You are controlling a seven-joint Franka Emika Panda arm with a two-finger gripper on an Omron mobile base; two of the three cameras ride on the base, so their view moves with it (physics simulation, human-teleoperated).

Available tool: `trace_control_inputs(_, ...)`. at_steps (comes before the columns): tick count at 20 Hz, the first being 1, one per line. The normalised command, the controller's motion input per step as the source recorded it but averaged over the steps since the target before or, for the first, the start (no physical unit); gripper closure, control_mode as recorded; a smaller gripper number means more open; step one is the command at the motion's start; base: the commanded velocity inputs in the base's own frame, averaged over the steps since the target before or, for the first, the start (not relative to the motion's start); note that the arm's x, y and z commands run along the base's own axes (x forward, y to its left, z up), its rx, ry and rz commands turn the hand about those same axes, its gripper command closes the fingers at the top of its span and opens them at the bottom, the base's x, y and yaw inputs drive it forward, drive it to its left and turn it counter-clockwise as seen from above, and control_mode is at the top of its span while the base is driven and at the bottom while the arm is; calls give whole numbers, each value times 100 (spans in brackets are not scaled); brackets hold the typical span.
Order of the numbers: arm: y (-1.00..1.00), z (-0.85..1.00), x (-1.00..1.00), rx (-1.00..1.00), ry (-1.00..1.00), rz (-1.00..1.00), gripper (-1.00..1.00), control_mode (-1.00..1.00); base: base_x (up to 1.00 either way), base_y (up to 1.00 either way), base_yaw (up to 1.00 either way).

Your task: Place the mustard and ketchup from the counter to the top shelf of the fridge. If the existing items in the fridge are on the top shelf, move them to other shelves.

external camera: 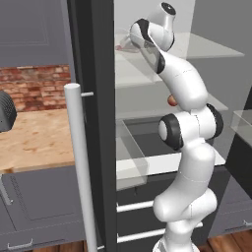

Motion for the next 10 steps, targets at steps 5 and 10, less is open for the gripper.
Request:
trace_control_inputs(5,0,-9,0,1,-2,0,100,-100,0,0,0)
trace_control_inputs(10,0,0,-24,0,0,0,100,-100,0,0,0)
